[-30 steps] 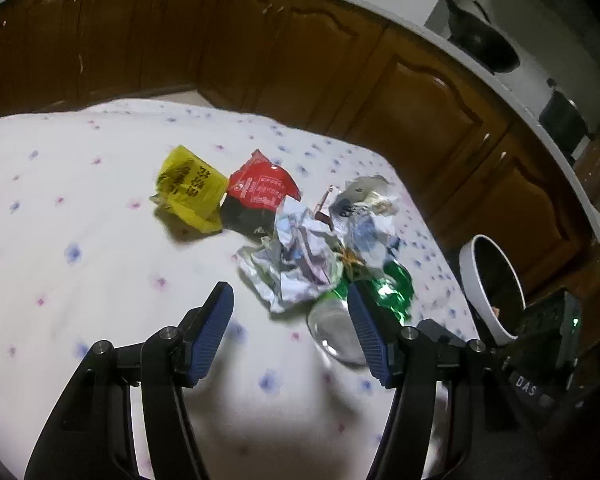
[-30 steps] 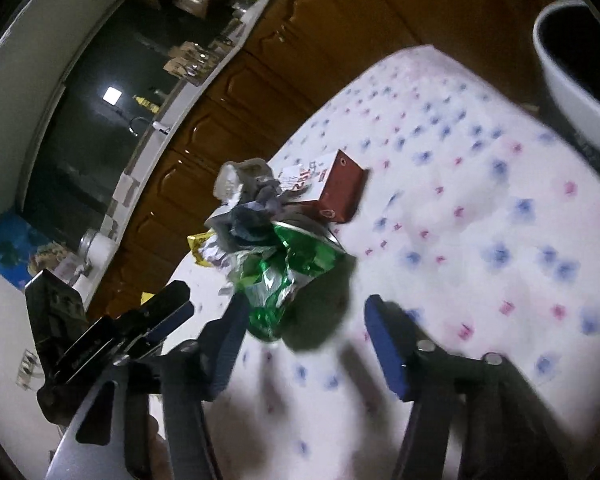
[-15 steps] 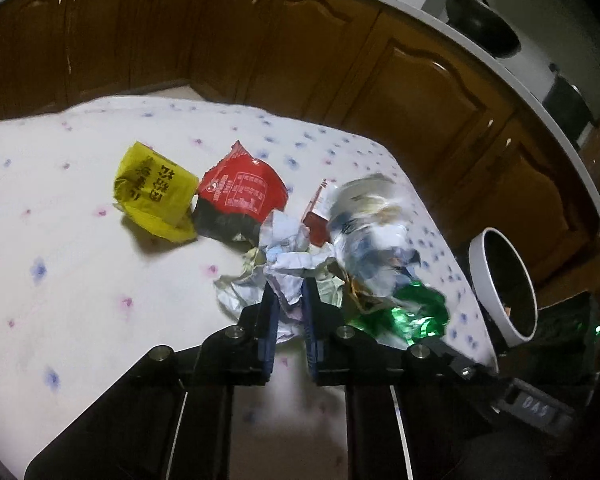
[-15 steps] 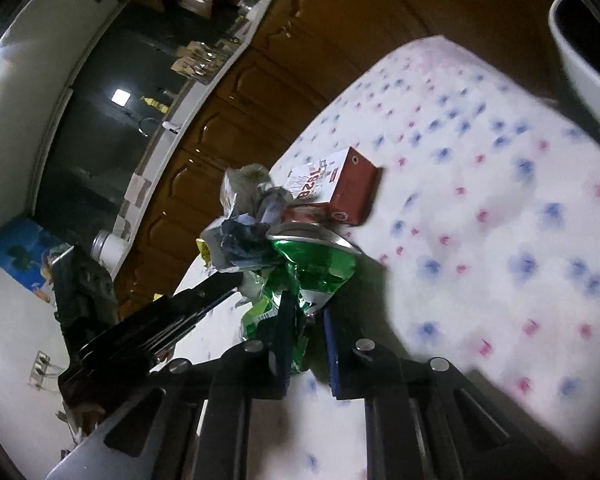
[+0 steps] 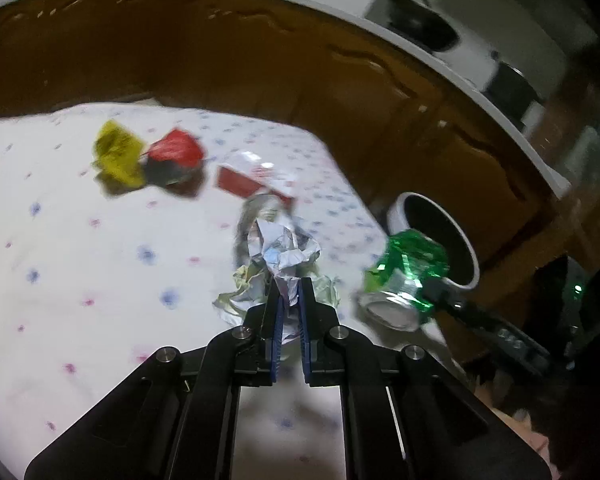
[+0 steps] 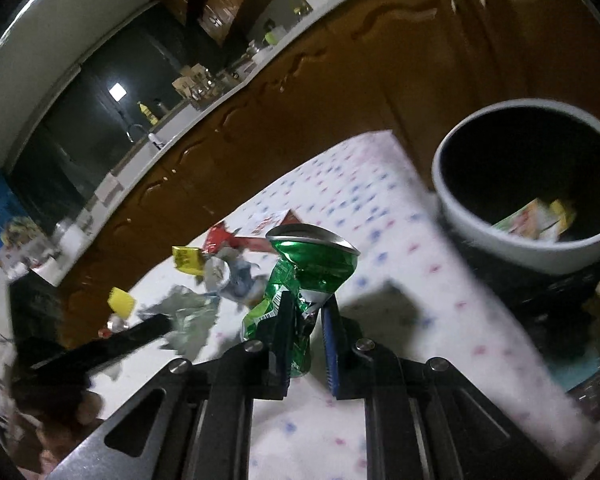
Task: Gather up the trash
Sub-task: 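Grasp the green can with the right tool while the left tool grasps the crumpled foil, then drop the green can into the bin with the right tool while the left tool drops the foil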
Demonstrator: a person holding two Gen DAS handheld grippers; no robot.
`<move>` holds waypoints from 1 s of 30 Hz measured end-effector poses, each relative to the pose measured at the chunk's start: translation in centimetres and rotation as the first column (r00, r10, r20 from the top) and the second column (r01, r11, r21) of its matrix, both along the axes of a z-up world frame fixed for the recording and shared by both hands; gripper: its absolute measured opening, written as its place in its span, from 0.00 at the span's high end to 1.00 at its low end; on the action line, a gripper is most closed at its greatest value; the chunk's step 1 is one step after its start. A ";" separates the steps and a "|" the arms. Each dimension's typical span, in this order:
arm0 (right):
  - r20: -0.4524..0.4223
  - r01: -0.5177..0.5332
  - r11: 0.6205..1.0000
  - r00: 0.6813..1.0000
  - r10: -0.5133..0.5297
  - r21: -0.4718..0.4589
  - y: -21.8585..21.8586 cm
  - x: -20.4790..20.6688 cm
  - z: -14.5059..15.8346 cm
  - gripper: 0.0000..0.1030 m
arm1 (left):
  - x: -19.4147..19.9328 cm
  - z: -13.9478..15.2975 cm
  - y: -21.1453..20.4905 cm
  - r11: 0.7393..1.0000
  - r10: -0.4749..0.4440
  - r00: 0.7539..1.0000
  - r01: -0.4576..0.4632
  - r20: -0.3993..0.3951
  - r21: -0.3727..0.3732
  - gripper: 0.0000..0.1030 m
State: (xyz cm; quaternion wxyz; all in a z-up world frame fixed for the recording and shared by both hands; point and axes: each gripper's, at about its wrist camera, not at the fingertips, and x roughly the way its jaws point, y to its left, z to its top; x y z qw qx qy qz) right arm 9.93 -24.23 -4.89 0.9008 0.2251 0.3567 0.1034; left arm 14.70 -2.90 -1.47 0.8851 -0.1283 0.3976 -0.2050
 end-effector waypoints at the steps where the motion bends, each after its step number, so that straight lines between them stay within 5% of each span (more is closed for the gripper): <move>1: 0.004 0.006 1.000 1.000 -0.006 -0.014 -0.3 -0.2 0.1 0.87 | -0.3 0.4 -0.7 1.000 -0.016 1.000 0.016 0.012 0.007 0.94; 18: 0.128 0.148 0.967 0.984 -0.123 -0.208 -5.0 -4.7 3.3 0.87 | -0.6 1.3 -9.3 0.985 -0.163 0.986 0.161 0.034 0.068 0.94; 30: 0.147 0.251 0.939 0.964 -0.220 -0.237 -10.3 -5.4 4.1 0.87 | 0.8 2.8 -14.6 0.966 -0.244 0.968 0.237 0.064 0.100 0.94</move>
